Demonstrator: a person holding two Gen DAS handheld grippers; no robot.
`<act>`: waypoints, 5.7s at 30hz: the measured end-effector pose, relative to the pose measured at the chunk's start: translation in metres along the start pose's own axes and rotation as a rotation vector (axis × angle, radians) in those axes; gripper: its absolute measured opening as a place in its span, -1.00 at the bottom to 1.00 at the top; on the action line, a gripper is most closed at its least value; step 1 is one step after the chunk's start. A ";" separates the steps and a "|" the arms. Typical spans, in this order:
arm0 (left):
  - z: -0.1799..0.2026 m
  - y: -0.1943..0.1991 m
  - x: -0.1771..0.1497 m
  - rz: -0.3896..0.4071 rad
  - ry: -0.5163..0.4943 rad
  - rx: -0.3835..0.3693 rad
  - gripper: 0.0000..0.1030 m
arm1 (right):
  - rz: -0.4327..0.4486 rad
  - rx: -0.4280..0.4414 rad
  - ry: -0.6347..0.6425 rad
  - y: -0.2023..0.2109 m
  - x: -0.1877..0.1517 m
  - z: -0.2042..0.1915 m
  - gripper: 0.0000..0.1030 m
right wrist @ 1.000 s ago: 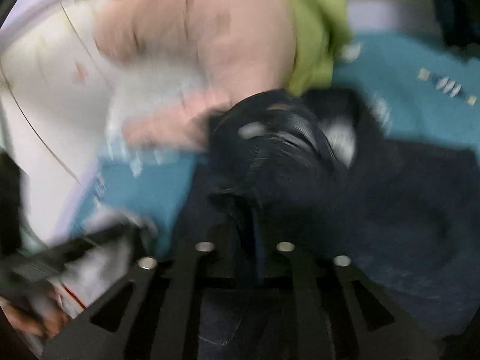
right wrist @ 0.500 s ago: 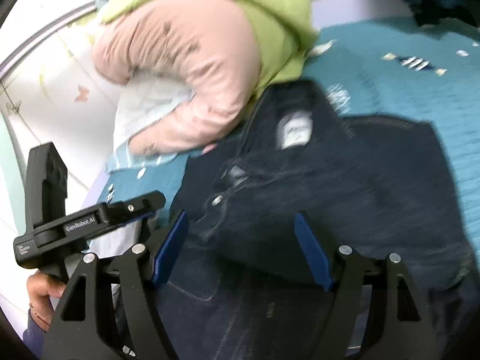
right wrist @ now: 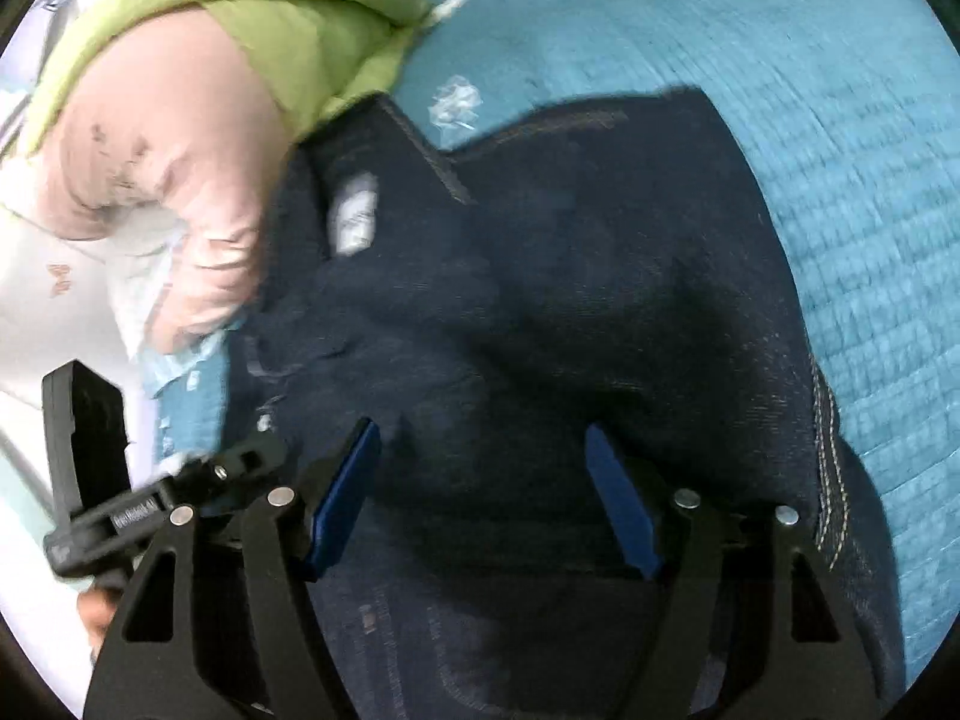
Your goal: Fold large clothes
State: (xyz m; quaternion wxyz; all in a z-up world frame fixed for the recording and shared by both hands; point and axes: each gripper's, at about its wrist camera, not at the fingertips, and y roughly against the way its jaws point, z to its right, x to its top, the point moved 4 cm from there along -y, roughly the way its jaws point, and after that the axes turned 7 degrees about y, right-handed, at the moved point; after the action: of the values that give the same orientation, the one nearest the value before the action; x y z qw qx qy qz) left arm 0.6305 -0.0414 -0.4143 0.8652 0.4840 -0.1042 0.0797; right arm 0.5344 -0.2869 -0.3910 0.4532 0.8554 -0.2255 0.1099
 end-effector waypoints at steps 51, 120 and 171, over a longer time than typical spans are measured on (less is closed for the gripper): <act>-0.039 0.216 -0.049 0.273 -0.092 0.111 -0.82 | 0.223 0.027 0.091 0.180 -0.018 -0.001 -0.89; -0.201 0.170 -0.266 0.075 0.343 0.272 0.54 | -0.276 -0.126 -0.069 -0.036 -0.175 -0.079 -0.87; -0.058 0.224 -0.247 0.157 0.083 0.117 -0.86 | -0.068 0.151 0.565 0.004 -0.298 -0.248 0.57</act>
State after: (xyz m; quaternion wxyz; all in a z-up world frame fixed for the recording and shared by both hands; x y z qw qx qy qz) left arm 0.3442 0.1148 -0.3238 0.8300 0.5205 -0.1013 0.1731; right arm 0.2760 0.0006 -0.3648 0.4366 0.8293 -0.0529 0.3448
